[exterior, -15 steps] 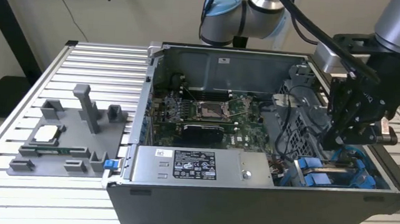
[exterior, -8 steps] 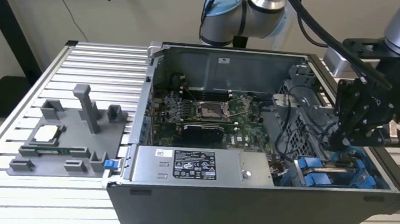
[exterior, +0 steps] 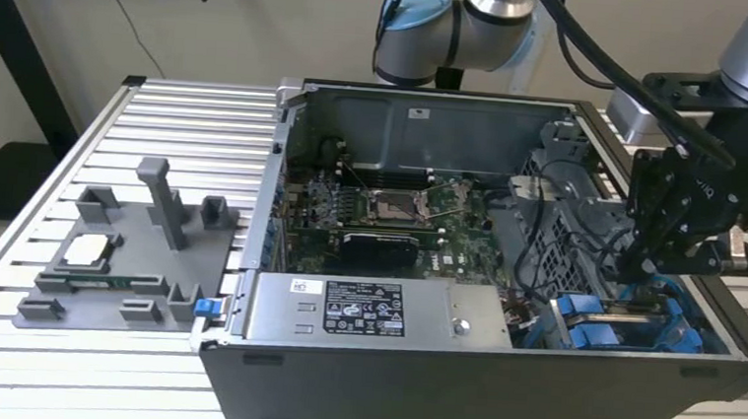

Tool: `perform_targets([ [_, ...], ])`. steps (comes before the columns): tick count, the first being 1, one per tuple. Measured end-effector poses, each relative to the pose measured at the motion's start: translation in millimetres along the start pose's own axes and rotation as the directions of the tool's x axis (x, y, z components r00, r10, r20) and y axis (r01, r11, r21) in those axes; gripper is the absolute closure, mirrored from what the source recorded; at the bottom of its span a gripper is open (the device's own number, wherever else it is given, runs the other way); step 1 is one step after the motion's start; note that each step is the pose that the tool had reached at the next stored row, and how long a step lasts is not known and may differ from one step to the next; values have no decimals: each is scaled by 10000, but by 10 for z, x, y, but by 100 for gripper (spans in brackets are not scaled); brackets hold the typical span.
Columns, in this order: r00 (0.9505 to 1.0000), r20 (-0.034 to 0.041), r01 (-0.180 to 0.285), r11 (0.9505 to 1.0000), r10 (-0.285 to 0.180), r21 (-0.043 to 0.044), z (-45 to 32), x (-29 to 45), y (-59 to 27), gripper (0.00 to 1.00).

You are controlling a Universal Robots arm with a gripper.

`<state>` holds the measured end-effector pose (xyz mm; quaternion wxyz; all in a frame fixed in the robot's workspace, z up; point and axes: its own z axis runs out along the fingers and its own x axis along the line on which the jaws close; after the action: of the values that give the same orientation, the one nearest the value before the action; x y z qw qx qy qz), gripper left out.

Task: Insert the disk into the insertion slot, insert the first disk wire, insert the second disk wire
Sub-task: 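Insert the second disk wire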

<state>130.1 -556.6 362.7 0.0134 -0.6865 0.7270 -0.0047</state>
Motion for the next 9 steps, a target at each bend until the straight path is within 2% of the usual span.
perform_targets([
  [9, 10000, 0, 0, 10000, 0, -4, 37, 15, -13, 100],
])
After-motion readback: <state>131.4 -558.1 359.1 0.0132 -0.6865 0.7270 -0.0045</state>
